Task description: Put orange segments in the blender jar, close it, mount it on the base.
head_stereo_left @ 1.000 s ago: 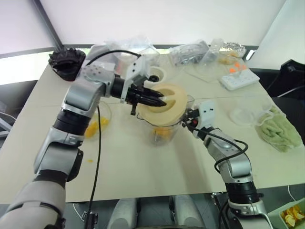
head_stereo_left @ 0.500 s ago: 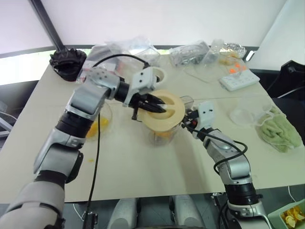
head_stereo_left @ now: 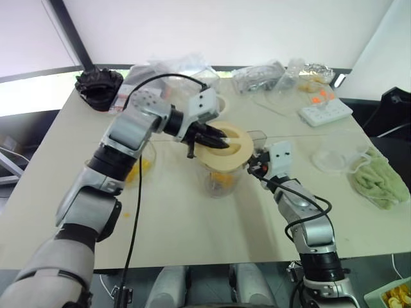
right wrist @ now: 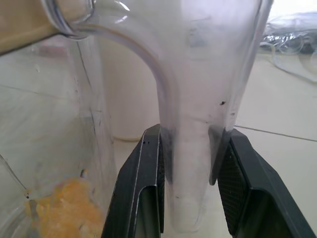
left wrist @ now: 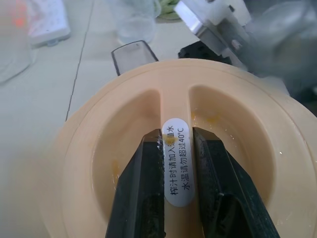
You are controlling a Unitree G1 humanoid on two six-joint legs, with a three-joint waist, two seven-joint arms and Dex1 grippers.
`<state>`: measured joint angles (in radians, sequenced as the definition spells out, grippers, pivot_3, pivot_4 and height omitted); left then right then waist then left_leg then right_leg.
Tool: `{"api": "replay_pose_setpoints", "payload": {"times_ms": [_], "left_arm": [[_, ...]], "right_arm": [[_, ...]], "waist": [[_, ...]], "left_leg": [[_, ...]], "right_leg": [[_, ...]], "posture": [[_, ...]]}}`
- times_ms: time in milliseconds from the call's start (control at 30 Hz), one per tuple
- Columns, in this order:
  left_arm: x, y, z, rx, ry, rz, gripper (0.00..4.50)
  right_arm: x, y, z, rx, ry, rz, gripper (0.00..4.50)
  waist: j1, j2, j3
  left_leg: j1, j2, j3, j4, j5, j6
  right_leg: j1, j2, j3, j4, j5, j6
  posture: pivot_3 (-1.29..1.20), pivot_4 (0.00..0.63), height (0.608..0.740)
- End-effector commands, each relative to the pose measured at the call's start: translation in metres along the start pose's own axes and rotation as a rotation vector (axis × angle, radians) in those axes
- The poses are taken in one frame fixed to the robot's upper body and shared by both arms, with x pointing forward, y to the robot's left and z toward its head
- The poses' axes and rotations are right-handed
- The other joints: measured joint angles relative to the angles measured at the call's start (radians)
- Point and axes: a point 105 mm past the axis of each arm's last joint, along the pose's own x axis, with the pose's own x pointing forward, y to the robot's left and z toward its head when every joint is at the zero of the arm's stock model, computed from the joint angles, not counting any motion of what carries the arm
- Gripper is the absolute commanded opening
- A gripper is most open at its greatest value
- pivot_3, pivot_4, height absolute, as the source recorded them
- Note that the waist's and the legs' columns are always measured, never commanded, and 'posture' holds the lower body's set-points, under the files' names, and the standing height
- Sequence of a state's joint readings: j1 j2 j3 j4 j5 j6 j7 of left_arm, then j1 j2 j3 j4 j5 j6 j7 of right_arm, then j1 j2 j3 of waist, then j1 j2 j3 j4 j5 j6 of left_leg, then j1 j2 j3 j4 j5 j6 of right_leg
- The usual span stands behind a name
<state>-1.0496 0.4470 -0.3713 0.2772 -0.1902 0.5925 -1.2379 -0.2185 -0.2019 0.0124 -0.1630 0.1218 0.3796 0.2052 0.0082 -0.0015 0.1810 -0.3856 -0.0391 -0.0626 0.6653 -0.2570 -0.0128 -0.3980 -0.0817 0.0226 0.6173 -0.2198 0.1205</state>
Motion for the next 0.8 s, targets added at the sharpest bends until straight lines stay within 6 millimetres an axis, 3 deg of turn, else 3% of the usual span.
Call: {"api": "replay_pose_setpoints", "payload": {"times_ms": [33,133,567,600,733,800], "left_arm": [[-0.001,0.013,-0.111,-0.294,0.394,0.286,0.28],[-0.005,0.014,-0.111,-0.348,0.406,0.341,0.28],[-0.018,0.020,-0.079,-0.339,0.279,0.426,0.28],[-0.019,0.020,-0.076,-0.337,0.264,0.426,1.30],[-0.021,0.020,-0.054,-0.224,0.175,0.427,3.07],[-0.022,0.023,-0.043,-0.197,0.122,0.442,3.07]], "right_arm": [[-0.007,0.008,0.079,-0.138,-0.351,0.020,0.85],[-0.005,0.009,0.080,-0.156,-0.367,0.019,0.85],[0.005,0.010,0.083,-0.158,-0.394,0.042,0.85],[0.006,0.010,0.082,-0.163,-0.394,0.047,0.85],[0.007,0.011,0.082,-0.166,-0.396,0.053,0.85],[0.007,0.010,0.082,-0.168,-0.395,0.055,0.85]], "waist": [[0.004,0.001,-0.001],[0.004,0.001,-0.001],[-0.002,0.002,-0.001],[-0.003,0.002,0.000],[-0.003,0.002,0.000],[-0.002,0.002,0.000]], "left_leg": [[0.002,0.000,0.000,0.000,0.000,0.000],[0.011,0.000,-0.005,-0.001,-0.001,0.000],[0.009,0.000,-0.006,-0.004,-0.001,-0.001],[0.008,0.000,-0.006,-0.004,-0.001,-0.001],[0.004,0.000,-0.006,-0.005,-0.001,-0.001],[-0.001,-0.001,-0.005,-0.005,-0.001,-0.001]], "right_leg": [[0.002,0.000,0.000,-0.001,-0.001,0.001],[0.009,0.000,0.000,-0.006,-0.002,0.002],[0.009,-0.001,0.000,-0.006,-0.003,0.001],[0.008,-0.001,0.000,-0.006,-0.003,0.001],[0.004,-0.001,0.000,-0.005,-0.003,0.001],[-0.001,-0.001,0.001,-0.005,0.000,-0.002]], "posture": [[0.00,0.150,0.740],[0.00,0.150,0.740],[0.00,0.150,0.740],[0.00,0.150,0.740],[0.00,0.150,0.740],[0.00,0.150,0.740]]}}
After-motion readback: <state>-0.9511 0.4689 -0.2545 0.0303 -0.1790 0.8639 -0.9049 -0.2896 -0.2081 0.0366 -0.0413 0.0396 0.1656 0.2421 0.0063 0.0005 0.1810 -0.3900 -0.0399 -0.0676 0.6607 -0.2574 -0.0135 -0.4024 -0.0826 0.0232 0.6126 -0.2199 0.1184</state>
